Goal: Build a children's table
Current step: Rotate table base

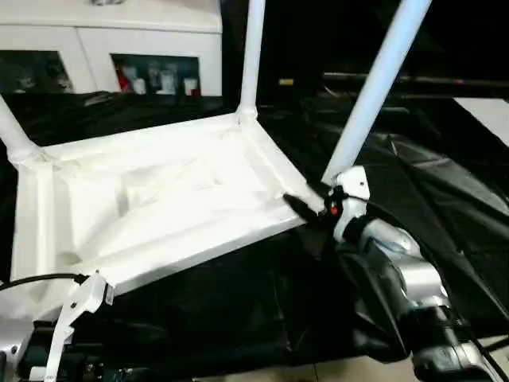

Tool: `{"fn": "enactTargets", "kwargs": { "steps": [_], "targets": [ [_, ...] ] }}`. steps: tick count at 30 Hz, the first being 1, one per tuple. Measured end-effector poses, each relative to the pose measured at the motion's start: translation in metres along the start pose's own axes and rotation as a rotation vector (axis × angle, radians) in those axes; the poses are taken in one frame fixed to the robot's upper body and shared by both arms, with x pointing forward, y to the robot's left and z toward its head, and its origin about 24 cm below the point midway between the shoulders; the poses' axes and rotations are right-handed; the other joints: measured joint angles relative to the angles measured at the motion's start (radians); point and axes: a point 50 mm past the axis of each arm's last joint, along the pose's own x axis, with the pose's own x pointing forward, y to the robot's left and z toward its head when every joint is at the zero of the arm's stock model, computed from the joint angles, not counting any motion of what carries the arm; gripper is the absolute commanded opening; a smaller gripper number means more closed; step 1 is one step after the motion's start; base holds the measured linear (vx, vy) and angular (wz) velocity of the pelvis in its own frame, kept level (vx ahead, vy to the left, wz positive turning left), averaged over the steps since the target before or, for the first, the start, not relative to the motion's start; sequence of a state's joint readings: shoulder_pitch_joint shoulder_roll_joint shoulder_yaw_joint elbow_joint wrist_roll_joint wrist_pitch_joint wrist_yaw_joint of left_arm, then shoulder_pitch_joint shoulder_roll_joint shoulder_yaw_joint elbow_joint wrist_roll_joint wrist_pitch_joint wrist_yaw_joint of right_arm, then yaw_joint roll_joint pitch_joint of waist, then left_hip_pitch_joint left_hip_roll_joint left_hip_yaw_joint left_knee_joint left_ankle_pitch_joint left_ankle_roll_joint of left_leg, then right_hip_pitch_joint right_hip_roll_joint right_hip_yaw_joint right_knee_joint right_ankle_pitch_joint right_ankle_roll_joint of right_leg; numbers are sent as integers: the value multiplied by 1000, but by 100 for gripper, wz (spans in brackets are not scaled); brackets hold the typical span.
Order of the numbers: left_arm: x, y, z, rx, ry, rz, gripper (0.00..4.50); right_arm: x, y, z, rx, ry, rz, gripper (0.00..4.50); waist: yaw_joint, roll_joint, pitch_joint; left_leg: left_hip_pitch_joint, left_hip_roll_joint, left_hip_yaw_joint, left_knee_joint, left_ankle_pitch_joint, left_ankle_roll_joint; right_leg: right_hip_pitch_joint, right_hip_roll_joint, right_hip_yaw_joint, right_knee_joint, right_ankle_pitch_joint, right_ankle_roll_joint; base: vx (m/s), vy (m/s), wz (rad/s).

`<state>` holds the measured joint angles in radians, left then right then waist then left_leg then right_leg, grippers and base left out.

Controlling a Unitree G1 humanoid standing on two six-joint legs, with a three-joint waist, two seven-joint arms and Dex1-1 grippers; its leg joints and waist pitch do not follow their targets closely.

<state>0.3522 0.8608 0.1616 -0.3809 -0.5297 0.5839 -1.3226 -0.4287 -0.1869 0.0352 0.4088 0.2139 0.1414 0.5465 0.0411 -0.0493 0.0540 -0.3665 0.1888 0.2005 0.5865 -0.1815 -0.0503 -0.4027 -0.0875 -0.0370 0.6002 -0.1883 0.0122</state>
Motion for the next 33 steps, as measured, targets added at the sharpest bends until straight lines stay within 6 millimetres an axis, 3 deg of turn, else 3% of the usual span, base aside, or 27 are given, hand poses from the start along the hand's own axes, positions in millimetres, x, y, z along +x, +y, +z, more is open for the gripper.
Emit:
{"fn": "enactTargets", "kwargs": {
  "steps": [4,7,10,12,17,20,25,33],
  "targets": [
    [3,1,4,22,-16,7,388,7,-19,3,16,-9,-161,333,1,0,0,-1,0,0,1,0,0,3,0,0,2,0,-1,0,0,0],
    [7,-3,7,36,-24,-14,415,9,-40,4,47,-16,-333,333,12,0,0,-2,0,1,1,0,0,3,0,0,4,0,0,0,0,0],
    [10,-5,9,44,-35,-28,425,-2,-66,3,66,-14,-498,333,25,0,0,-1,1,3,1,1,-1,2,0,4,9,-2,4,-2,-5,6],
    [11,-7,5,21,-31,-21,439,-10,-76,3,65,-18,-529,333,24,-1,-1,-1,1,6,1,1,-1,3,1,11,12,-4,7,0,0,0],
    [13,-15,2,7,-36,-43,439,-6,-67,1,39,-20,-422,333,-9,-8,-5,-4,3,2,2,2,-3,0,12,22,15,-6,10,0,0,0],
    [11,-17,-1,-5,-34,-32,439,-7,-59,-11,-2,15,-354,333,-19,-12,-6,-4,3,-1,2,2,-4,-1,15,23,15,-7,10,0,0,0],
    [-6,-12,-1,-3,-66,45,439,-14,-46,-33,-58,108,-288,333,-15,-18,-8,-5,3,-1,2,2,-4,-2,15,23,14,-7,10,0,0,0],
    [-63,0,-17,-97,-128,272,439,-39,-38,-58,-73,237,-221,333,-9,-25,-10,-2,3,-1,3,2,-4,0,15,24,12,-7,11,0,0,0]
  ]
}}
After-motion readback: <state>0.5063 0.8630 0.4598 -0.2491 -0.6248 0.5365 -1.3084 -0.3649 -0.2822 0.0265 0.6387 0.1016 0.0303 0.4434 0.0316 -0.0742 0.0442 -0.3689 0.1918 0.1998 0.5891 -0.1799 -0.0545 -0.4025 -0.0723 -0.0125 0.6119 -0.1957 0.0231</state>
